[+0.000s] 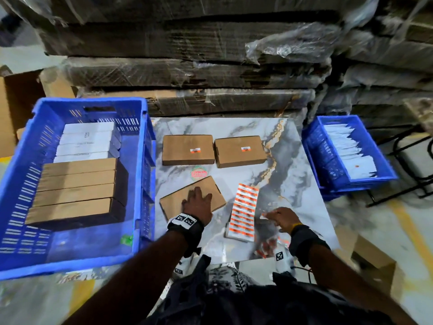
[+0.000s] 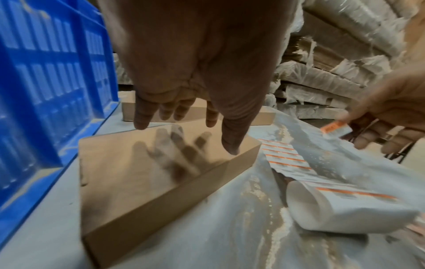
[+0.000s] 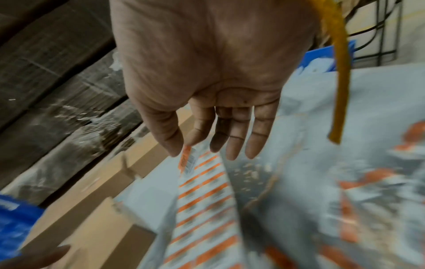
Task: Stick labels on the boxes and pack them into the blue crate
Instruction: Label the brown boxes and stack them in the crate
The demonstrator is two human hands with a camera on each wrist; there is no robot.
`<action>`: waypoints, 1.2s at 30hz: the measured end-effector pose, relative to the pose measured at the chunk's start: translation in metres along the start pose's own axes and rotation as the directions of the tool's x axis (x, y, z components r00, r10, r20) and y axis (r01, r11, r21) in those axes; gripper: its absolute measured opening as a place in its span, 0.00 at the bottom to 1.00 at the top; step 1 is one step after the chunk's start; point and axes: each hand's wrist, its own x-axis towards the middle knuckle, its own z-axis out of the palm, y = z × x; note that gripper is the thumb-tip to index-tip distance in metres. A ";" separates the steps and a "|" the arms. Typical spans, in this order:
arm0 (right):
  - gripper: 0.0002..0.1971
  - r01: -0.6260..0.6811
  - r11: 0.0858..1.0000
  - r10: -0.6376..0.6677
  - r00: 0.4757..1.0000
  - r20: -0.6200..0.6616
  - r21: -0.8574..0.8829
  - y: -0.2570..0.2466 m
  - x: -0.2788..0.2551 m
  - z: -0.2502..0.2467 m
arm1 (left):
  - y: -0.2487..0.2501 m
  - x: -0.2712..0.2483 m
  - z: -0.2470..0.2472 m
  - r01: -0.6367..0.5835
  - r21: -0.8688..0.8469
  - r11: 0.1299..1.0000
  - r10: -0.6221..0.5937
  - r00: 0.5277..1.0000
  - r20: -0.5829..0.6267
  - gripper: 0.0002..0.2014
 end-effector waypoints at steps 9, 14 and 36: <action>0.07 -0.139 0.988 0.137 0.990 -0.037 -0.066 0.074 0.001 -0.007 | 0.023 -0.004 0.019 -0.099 0.062 0.993 0.094 0.993 0.073 0.33; 0.11 -0.070 0.971 0.073 0.997 0.003 -0.229 0.072 0.008 -0.019 | 0.022 -0.007 0.028 -0.094 0.070 0.993 0.089 0.993 0.073 0.36; 0.12 -0.088 0.987 0.069 0.988 -0.138 -0.137 0.080 0.043 -0.045 | 0.078 -0.006 0.027 0.079 -0.337 0.938 -0.063 0.996 0.057 0.23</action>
